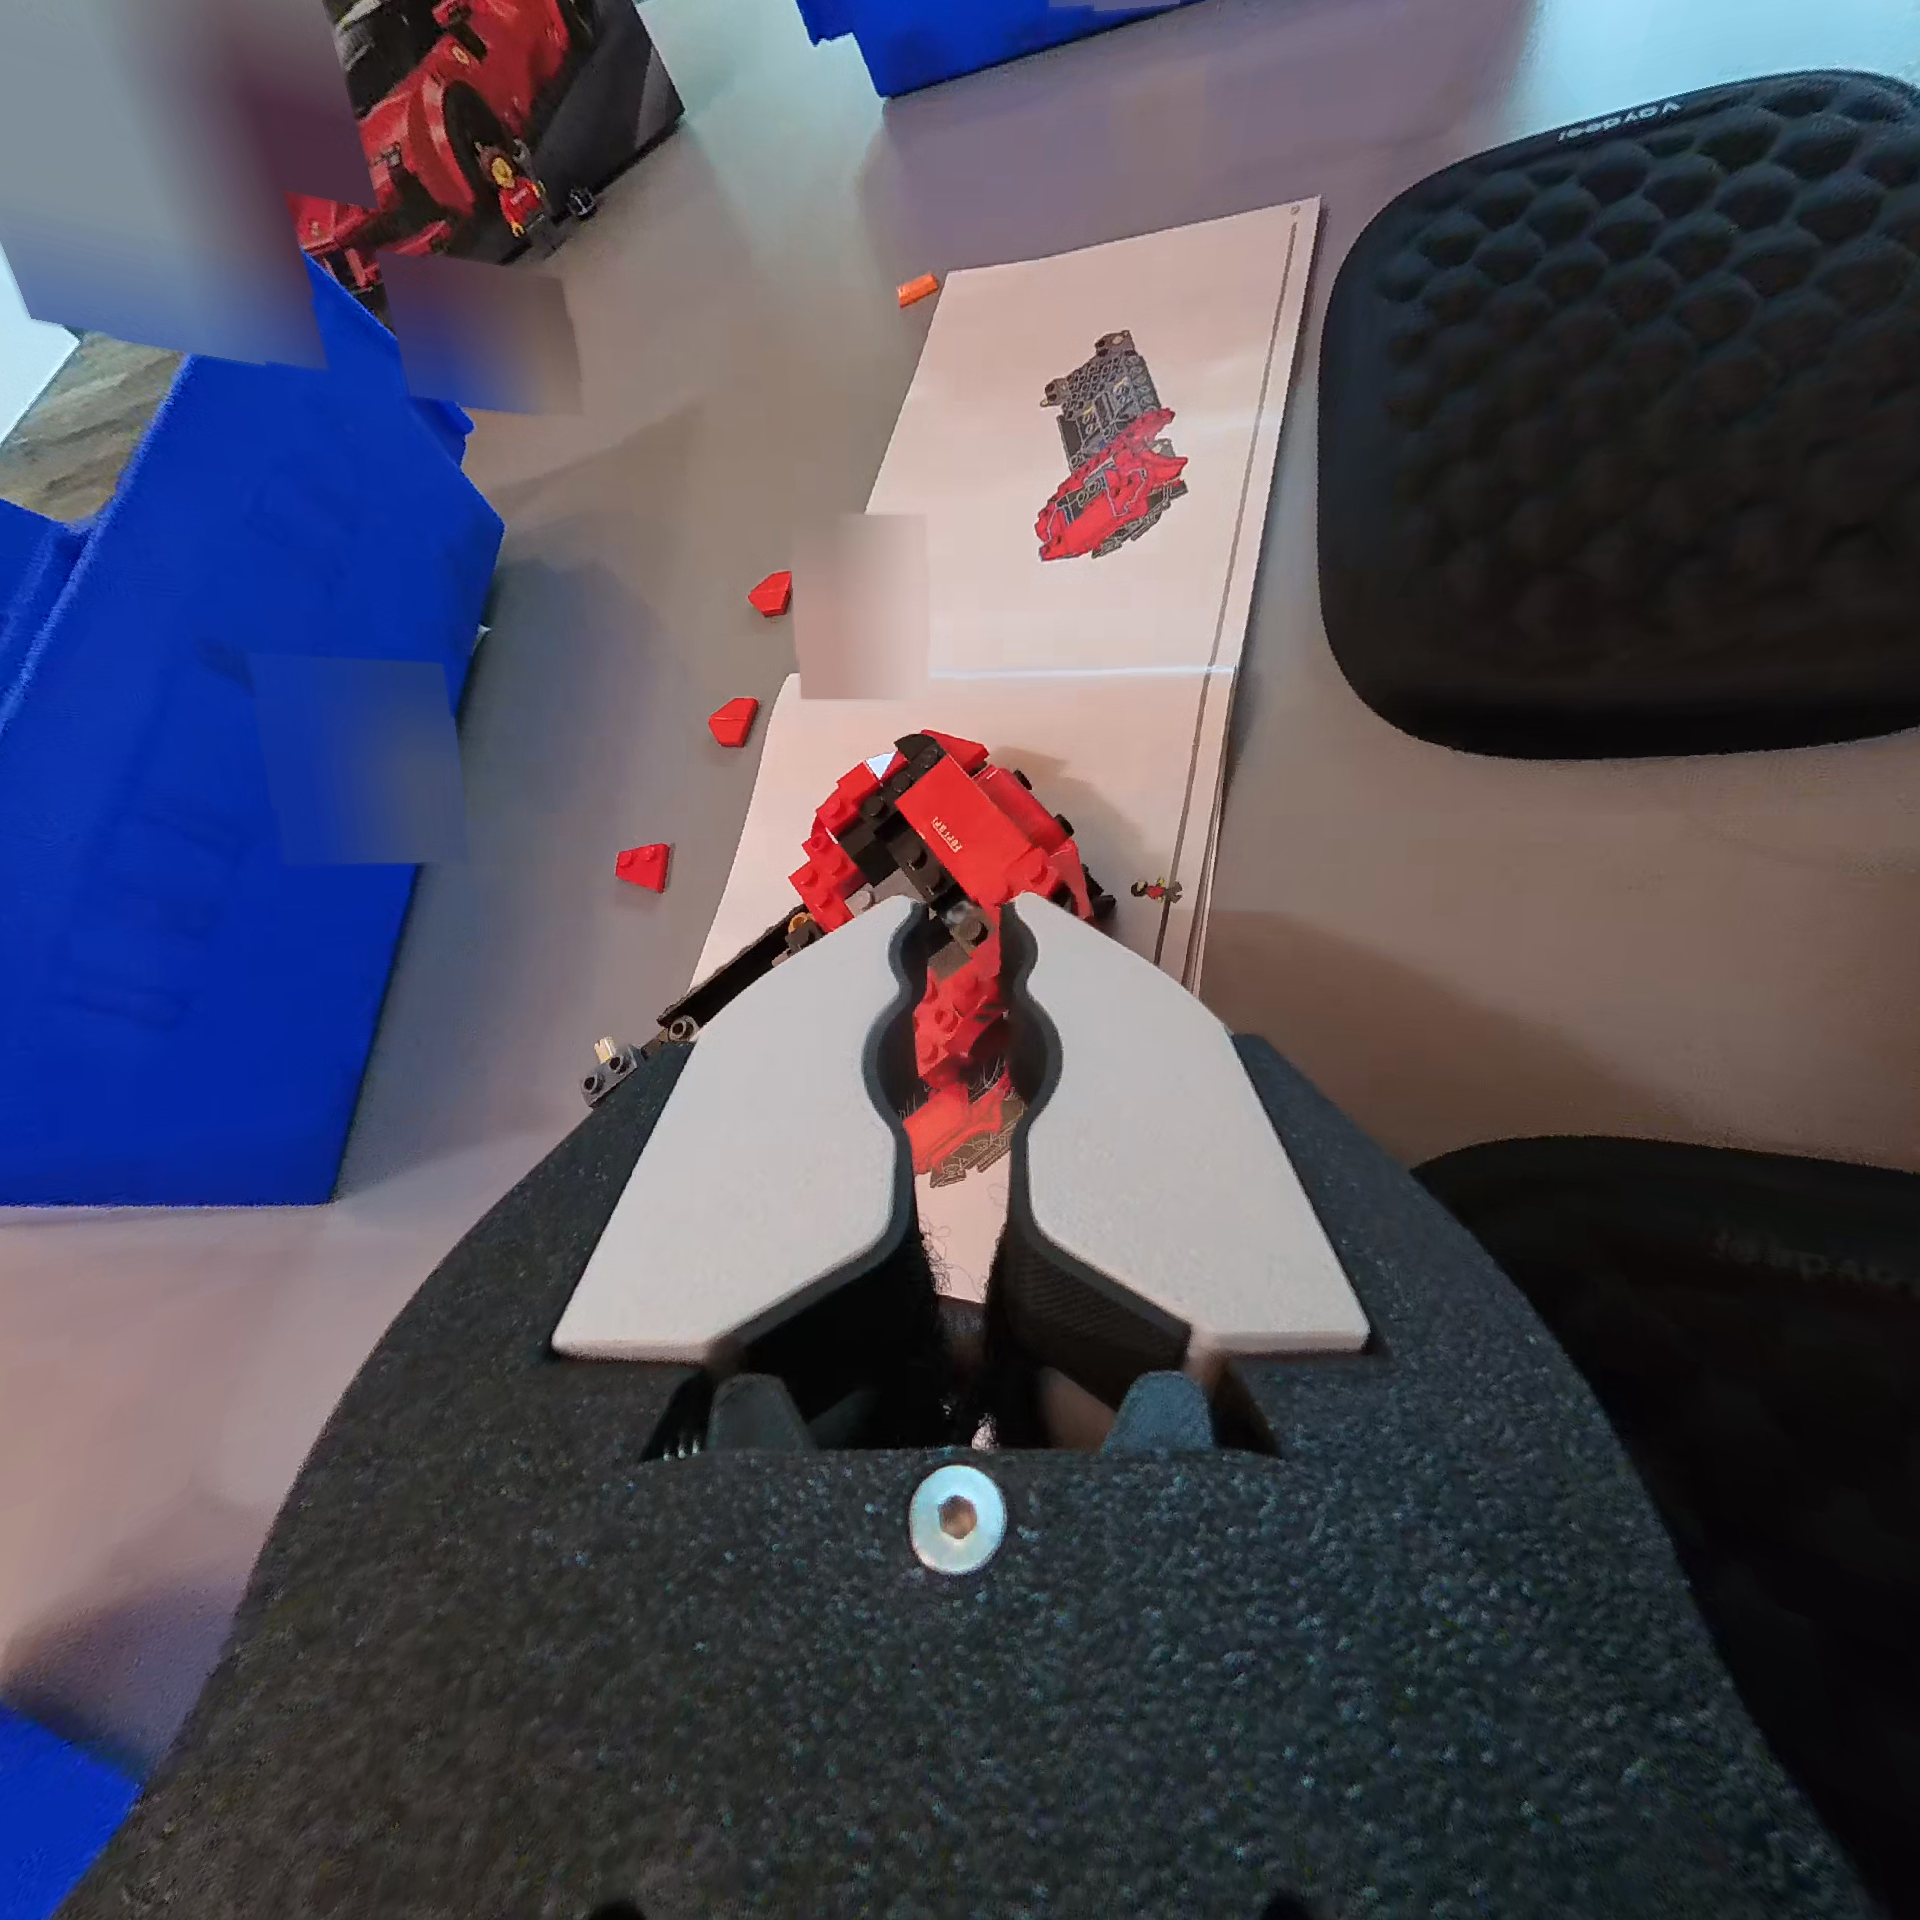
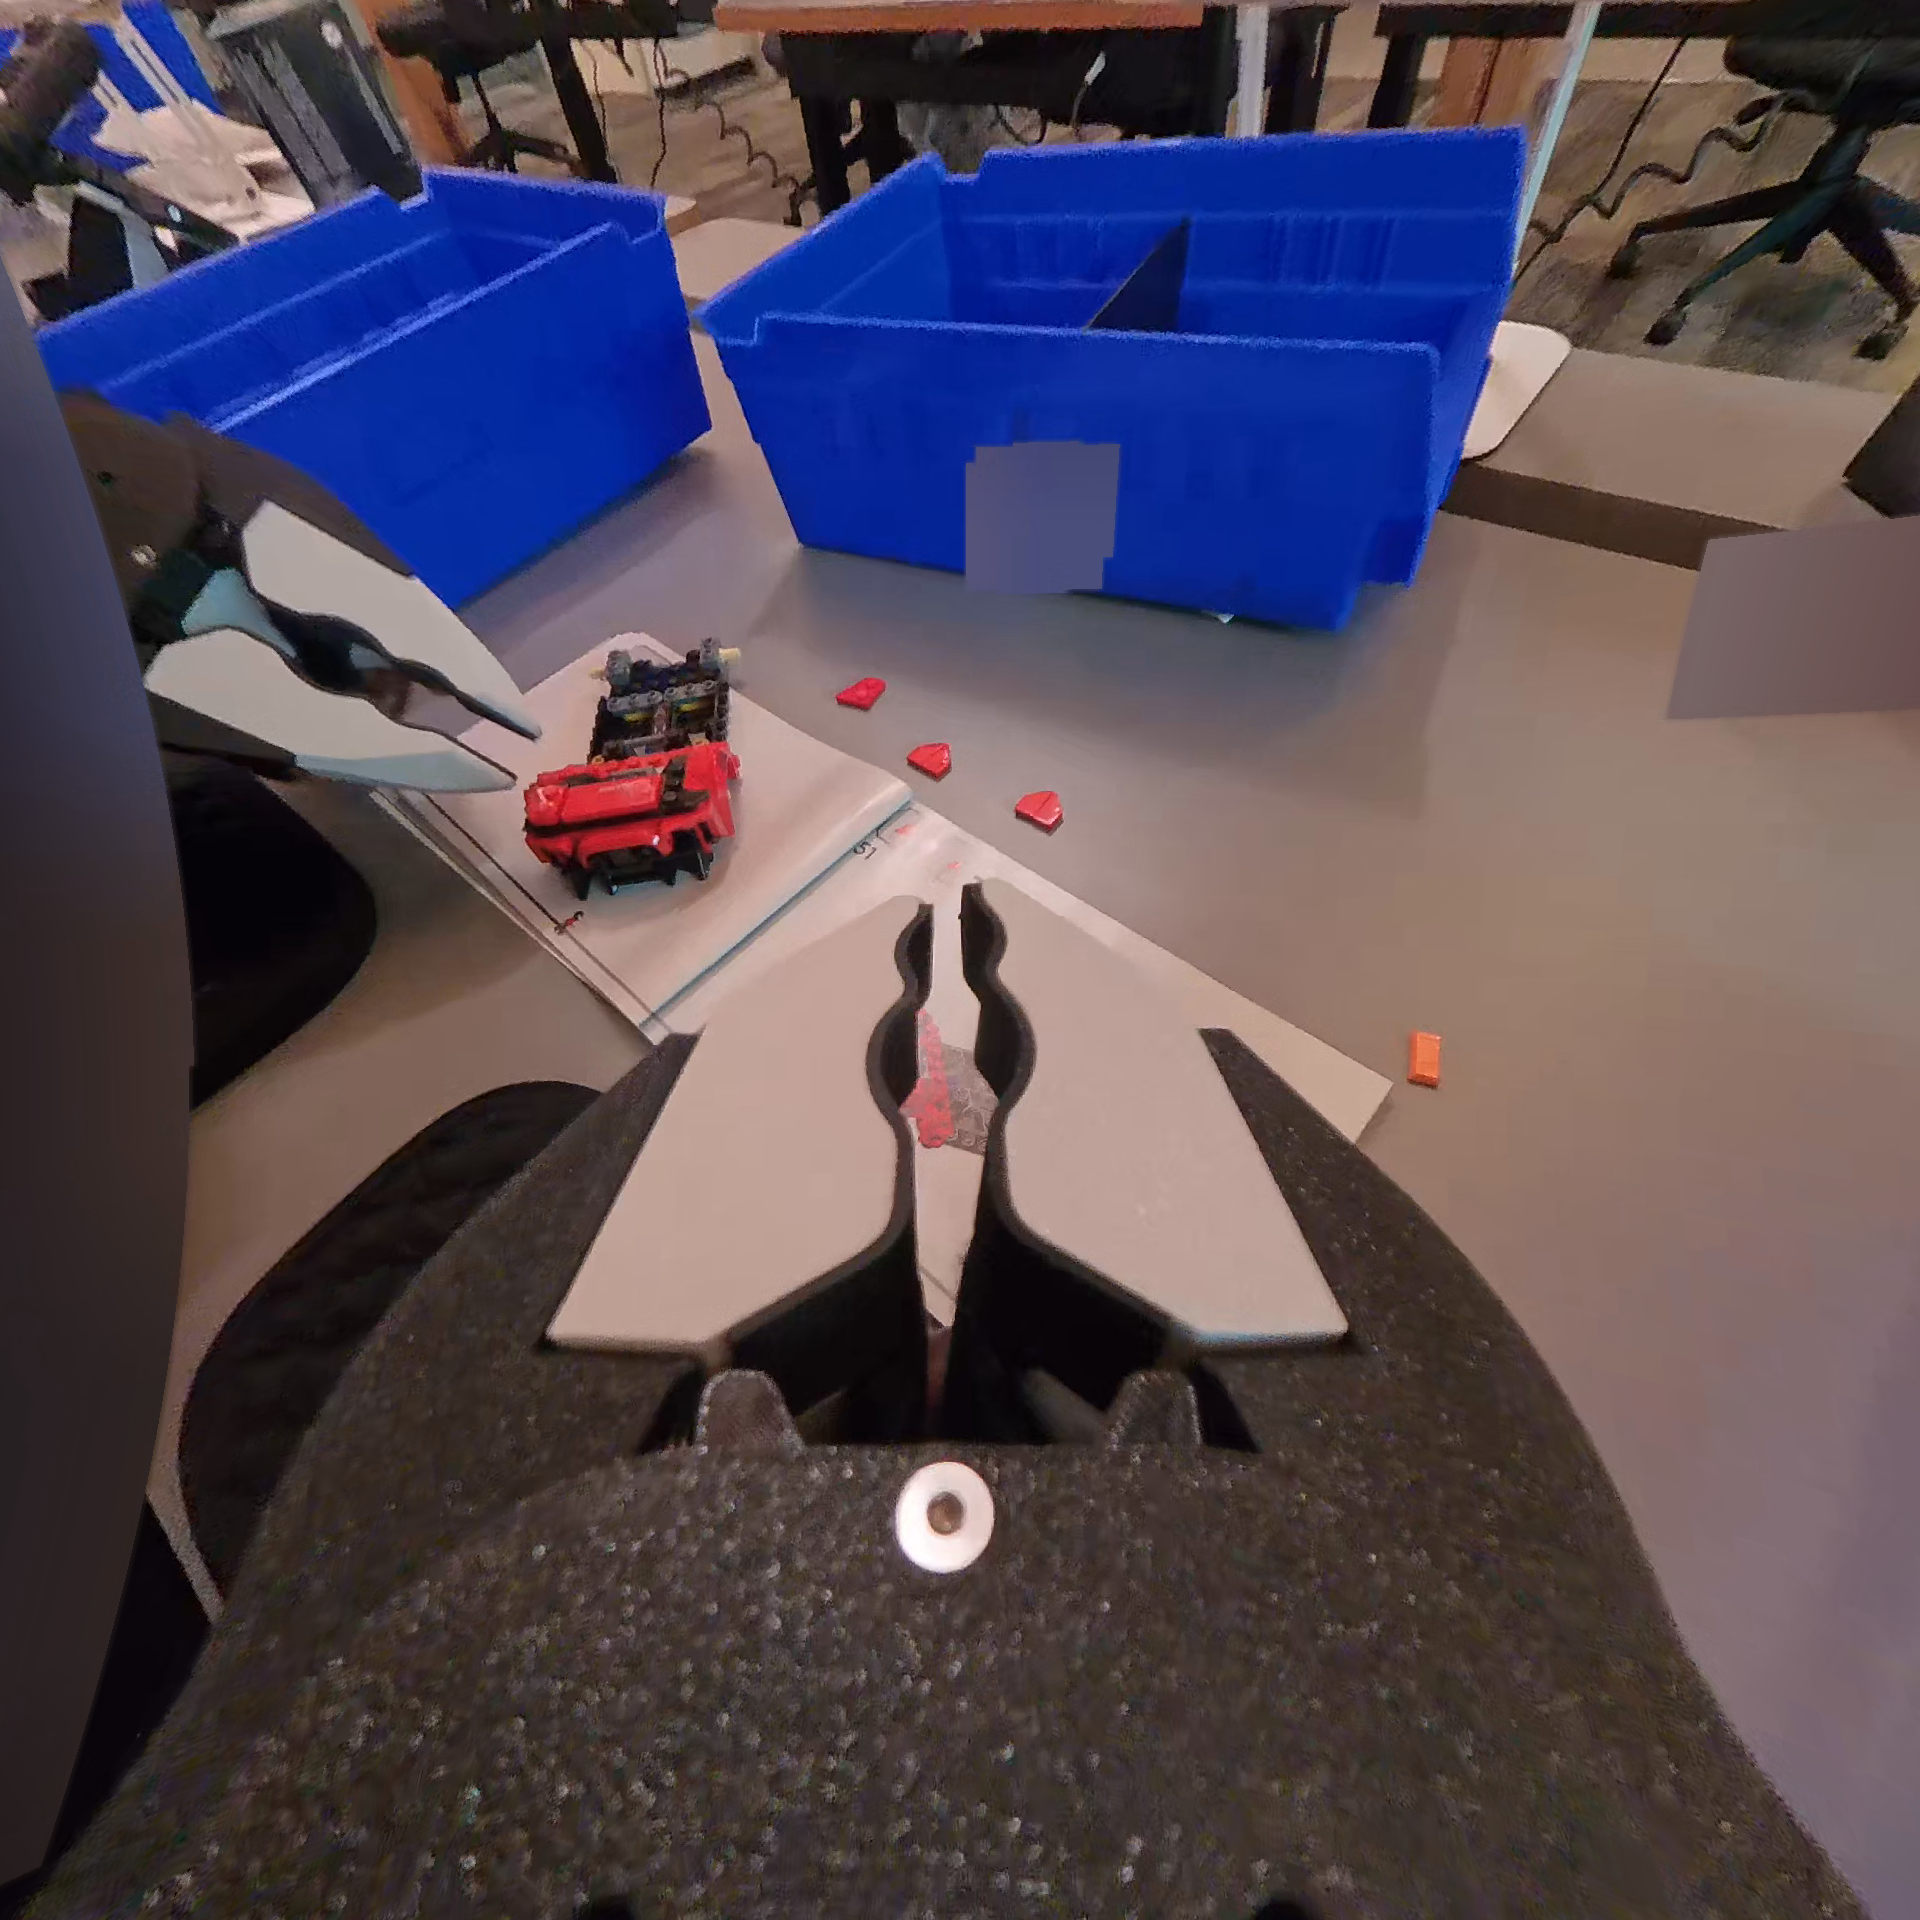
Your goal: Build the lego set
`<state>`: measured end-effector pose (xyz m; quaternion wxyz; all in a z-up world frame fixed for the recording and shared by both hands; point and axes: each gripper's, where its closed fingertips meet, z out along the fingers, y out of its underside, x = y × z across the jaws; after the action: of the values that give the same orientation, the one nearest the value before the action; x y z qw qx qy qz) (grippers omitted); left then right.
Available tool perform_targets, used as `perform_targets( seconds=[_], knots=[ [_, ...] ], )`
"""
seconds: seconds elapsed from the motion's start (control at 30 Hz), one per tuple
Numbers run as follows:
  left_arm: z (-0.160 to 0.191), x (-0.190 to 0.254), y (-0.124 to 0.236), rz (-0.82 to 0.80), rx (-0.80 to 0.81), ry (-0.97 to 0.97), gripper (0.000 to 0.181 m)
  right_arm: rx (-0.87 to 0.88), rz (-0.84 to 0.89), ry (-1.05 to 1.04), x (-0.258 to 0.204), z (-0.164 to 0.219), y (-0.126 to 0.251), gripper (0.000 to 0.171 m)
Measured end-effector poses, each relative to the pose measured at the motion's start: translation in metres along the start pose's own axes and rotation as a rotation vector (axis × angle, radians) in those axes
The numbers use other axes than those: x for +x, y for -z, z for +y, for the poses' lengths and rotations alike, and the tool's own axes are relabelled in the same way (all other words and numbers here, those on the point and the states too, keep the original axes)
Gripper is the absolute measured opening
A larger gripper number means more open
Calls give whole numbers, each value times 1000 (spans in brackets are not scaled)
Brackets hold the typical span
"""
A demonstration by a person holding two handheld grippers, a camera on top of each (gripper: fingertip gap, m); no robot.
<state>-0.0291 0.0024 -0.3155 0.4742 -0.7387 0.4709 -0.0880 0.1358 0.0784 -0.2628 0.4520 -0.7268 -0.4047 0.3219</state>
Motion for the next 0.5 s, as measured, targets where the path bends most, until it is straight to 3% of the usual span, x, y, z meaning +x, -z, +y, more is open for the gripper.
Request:
perform_targets(
  seconds=[0.5],
  knots=[
    [3,0,0,-11,-22,51,15,-111,-104,39,-17,21,-23,8]
  ],
)
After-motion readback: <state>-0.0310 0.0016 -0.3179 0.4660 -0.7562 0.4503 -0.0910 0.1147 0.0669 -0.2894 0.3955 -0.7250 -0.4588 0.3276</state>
